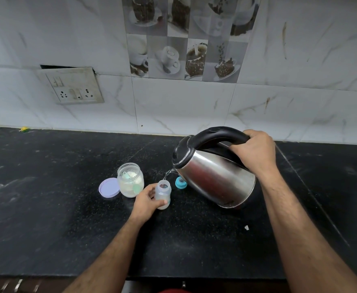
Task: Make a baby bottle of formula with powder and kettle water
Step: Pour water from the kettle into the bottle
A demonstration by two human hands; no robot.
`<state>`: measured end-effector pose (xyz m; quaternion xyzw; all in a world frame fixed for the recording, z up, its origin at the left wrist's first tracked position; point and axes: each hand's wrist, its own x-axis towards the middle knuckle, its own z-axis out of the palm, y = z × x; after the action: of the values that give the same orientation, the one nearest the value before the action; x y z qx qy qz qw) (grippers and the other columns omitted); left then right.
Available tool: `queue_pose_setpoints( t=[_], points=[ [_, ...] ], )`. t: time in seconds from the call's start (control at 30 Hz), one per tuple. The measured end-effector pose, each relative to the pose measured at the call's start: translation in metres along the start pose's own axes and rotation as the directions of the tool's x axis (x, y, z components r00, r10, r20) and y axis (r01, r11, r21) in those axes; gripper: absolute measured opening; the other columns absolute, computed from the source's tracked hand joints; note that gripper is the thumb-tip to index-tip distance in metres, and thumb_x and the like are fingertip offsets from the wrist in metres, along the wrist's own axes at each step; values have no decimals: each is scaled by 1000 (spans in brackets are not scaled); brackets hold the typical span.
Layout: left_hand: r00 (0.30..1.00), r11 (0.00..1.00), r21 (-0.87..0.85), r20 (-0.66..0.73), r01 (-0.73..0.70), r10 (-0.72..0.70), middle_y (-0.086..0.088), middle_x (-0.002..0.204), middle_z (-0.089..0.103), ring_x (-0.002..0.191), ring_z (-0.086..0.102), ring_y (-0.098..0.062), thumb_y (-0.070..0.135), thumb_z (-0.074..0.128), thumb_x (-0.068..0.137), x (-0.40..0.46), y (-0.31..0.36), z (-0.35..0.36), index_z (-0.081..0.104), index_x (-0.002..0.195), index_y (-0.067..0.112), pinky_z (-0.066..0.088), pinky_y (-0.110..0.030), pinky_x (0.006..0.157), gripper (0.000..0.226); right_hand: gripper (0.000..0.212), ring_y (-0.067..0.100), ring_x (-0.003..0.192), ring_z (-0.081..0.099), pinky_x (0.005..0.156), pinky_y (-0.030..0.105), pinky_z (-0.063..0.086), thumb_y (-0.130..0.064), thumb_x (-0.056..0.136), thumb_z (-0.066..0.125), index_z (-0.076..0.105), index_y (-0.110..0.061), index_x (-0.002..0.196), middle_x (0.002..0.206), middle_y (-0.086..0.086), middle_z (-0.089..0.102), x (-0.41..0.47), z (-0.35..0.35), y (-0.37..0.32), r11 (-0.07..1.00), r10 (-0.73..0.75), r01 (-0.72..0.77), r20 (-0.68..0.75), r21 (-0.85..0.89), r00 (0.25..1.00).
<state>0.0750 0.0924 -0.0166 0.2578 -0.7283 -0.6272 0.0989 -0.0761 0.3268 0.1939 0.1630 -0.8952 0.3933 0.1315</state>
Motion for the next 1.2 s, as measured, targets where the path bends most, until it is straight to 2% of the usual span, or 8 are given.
queue_pose_setpoints(
  t=[0.17, 0.43, 0.5, 0.7, 1.07, 1.2],
  points=[
    [1000, 1000, 0, -2, 2, -2, 0, 124, 67, 118, 60, -15, -1, 83, 71, -1, 1, 1, 60, 124, 17, 45, -40, 109, 60, 16, 13, 48, 49, 46, 24, 35, -21, 62, 71, 58, -17, 56, 46, -5, 52, 1, -1, -1, 1000, -1, 1, 4, 3, 1000],
    [1000, 1000, -10, -14, -7, 7, -1, 122, 67, 118, 61, -17, -5, 80, 72, -3, 4, 3, 60, 124, 12, 46, -33, 105, 58, 13, 23, 54, 54, 50, 30, 41, -21, 63, 71, 61, -13, 61, 52, 1, 57, 3, -3, -3, 1000, 2, -2, 13, -5, 1000],
    [1000, 1000, -10, -14, -8, 7, -1, 121, 68, 117, 61, -17, -5, 81, 72, -2, 4, 3, 60, 123, 13, 46, -31, 104, 58, 14, 22, 53, 52, 49, 30, 39, -21, 63, 71, 59, -13, 59, 50, 0, 55, 4, -4, -4, 1000, -2, 2, 11, -6, 1000],
    [1000, 1000, -9, -13, 4, -4, -1, 124, 67, 118, 61, -16, -4, 81, 72, -2, 4, 1, 60, 125, 14, 45, -40, 109, 60, 16, 17, 48, 46, 45, 26, 33, -21, 62, 70, 57, -14, 57, 47, -2, 51, 5, -6, -5, 1000, -2, 2, 2, 3, 1000],
    [1000, 1000, -21, -15, 3, -3, -3, 124, 67, 118, 61, -17, -5, 81, 72, -4, 4, 2, 59, 127, 11, 46, -38, 107, 61, 20, 13, 45, 42, 45, 25, 28, -19, 63, 69, 52, -15, 53, 44, -4, 46, 5, -10, -9, 1000, -7, 7, 3, 10, 1000],
    [1000, 1000, -17, -12, 6, -7, -1, 124, 67, 117, 61, -15, -4, 81, 72, -5, 5, 2, 59, 127, 12, 46, -34, 106, 61, 19, 16, 48, 45, 45, 26, 31, -18, 63, 70, 54, -14, 55, 46, -3, 48, 6, -11, -8, 1000, -8, 8, 10, 10, 1000]
  ],
)
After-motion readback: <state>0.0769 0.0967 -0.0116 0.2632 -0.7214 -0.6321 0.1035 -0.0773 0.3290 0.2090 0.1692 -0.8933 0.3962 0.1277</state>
